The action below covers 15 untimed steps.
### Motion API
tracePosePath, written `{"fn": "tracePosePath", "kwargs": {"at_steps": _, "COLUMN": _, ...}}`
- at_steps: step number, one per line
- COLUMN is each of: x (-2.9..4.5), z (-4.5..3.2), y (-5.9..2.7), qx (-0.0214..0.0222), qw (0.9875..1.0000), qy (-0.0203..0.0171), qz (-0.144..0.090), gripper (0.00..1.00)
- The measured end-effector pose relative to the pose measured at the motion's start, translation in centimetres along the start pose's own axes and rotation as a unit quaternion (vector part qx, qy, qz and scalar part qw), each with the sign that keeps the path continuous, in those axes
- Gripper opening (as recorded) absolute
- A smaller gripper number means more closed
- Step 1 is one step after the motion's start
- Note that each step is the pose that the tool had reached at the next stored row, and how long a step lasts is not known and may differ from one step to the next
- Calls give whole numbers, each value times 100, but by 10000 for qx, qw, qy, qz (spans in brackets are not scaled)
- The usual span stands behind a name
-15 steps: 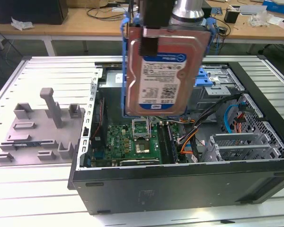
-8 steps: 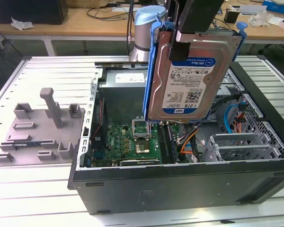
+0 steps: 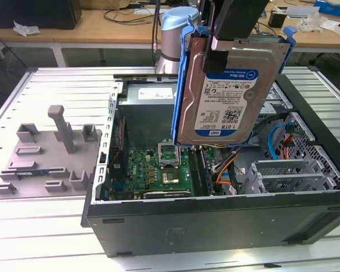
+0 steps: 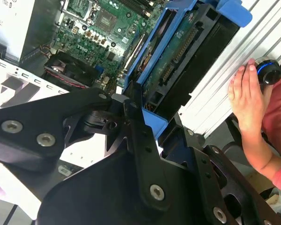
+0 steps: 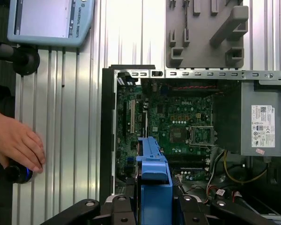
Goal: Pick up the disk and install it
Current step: 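Insert the disk into the insertion slot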
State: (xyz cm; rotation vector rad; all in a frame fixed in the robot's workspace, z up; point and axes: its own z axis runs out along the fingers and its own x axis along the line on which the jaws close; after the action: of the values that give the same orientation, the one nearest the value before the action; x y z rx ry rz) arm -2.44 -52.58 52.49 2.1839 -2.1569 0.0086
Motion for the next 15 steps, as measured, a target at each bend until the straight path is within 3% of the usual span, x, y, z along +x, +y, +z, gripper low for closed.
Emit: {"fn": "tracePosePath", "kwargs": {"at_steps": 15, "x": 0, "z": -1, "y": -4, "qx": 0, "qw": 10000, "qy": -12, "qz": 0, "gripper": 37}}
